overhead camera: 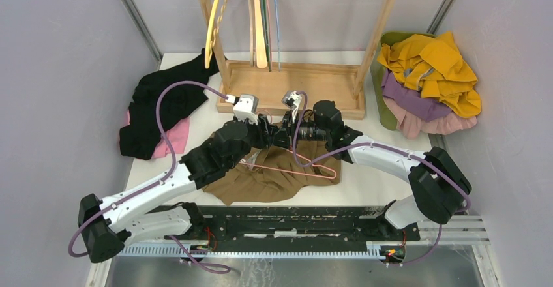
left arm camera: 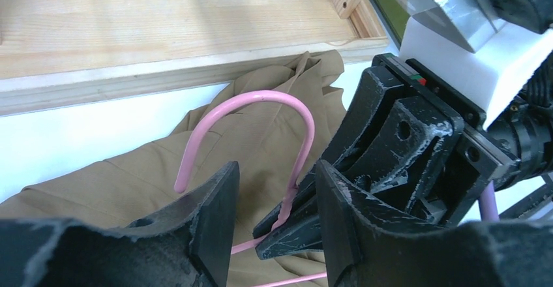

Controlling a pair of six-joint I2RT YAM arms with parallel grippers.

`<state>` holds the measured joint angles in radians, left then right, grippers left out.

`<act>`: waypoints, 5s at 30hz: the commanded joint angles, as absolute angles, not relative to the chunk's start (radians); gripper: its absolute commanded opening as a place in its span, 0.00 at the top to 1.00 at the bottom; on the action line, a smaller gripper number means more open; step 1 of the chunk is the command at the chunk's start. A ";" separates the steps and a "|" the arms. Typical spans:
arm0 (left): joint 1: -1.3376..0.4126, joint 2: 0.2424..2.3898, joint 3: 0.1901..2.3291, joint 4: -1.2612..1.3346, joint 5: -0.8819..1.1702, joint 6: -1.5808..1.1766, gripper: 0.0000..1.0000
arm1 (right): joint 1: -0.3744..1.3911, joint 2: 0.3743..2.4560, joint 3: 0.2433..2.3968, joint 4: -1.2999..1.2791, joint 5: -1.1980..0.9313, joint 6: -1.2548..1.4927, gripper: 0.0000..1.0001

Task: Place the skirt on the hanger
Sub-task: Hang the skirt on the hanger.

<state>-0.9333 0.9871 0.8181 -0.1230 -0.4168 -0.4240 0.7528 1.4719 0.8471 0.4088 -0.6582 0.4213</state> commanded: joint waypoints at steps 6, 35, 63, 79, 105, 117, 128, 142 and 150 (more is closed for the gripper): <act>-0.953 1.028 0.847 -0.088 -0.462 -0.409 0.55 | 0.765 1.474 0.891 0.503 -0.689 0.438 0.99; -0.970 1.038 0.898 -0.162 -0.608 -0.297 0.97 | 0.774 1.480 0.887 0.492 -0.664 0.466 0.67; -0.965 1.099 0.879 -0.102 -0.822 -0.221 0.97 | 0.495 1.444 1.115 -0.355 -0.215 0.418 0.59; -0.942 1.122 0.858 -0.054 -0.774 -0.199 0.97 | 0.496 1.571 1.209 -0.408 -0.181 0.413 0.50; -0.926 1.125 0.829 -0.011 -0.721 -0.196 0.97 | 0.556 1.717 1.321 -0.400 -0.036 0.480 0.44; -0.910 1.138 0.813 0.030 -0.683 -0.188 0.97 | 0.653 1.761 1.387 -0.421 0.082 0.393 0.45; -0.890 1.155 0.809 0.056 -0.655 -0.188 0.97 | 0.675 1.848 1.468 -0.479 0.195 0.286 0.59; -0.836 1.178 0.807 0.076 -0.606 -0.182 0.97 | 0.674 1.928 1.497 -0.460 0.206 0.252 0.55; -0.811 1.194 0.813 0.086 -0.580 -0.191 0.97 | 0.670 1.996 1.517 -0.460 0.146 0.259 0.51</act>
